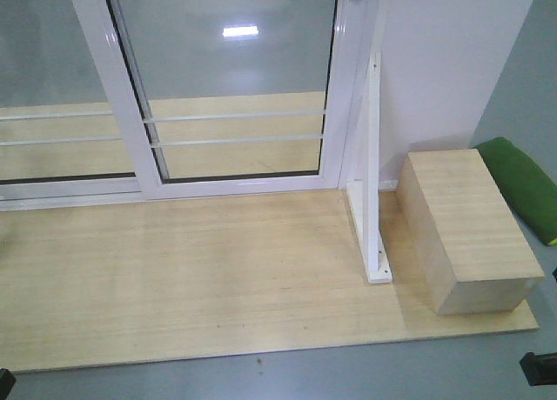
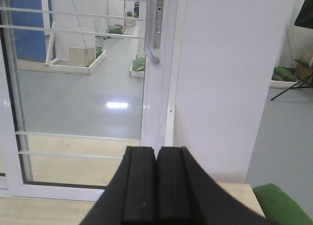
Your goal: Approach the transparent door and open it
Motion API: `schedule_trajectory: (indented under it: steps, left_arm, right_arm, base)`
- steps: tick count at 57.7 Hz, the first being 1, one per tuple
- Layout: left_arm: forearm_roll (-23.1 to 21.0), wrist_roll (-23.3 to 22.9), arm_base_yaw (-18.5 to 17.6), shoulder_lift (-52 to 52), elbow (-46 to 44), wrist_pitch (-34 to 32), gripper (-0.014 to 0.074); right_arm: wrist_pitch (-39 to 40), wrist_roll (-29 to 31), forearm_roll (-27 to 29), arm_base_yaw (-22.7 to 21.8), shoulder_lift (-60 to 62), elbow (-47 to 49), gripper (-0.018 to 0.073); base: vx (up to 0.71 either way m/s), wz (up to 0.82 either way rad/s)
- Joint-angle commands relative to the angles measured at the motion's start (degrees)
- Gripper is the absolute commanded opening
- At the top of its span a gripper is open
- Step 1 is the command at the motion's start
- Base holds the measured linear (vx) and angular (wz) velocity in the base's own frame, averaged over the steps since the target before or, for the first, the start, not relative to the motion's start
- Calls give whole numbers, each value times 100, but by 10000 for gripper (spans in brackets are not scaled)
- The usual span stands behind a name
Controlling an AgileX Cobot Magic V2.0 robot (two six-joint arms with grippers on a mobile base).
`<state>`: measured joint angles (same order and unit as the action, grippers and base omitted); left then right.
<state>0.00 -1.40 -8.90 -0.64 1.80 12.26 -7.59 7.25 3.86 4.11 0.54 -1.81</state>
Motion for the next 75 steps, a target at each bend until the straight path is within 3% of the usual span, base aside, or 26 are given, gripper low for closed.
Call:
schedule_trajectory:
  steps: [1,75]
  left_arm:
    - [-38,-29,-33,-82,83,-473,3]
    - [-38,-29,-33,-82,83,-473,3]
  right_arm:
    - [485,26,-25,-21,89,-15,-3]
    - [485,26,-25,-21,89,-15,-3]
  base:
    - [45,9]
    - [34,4]
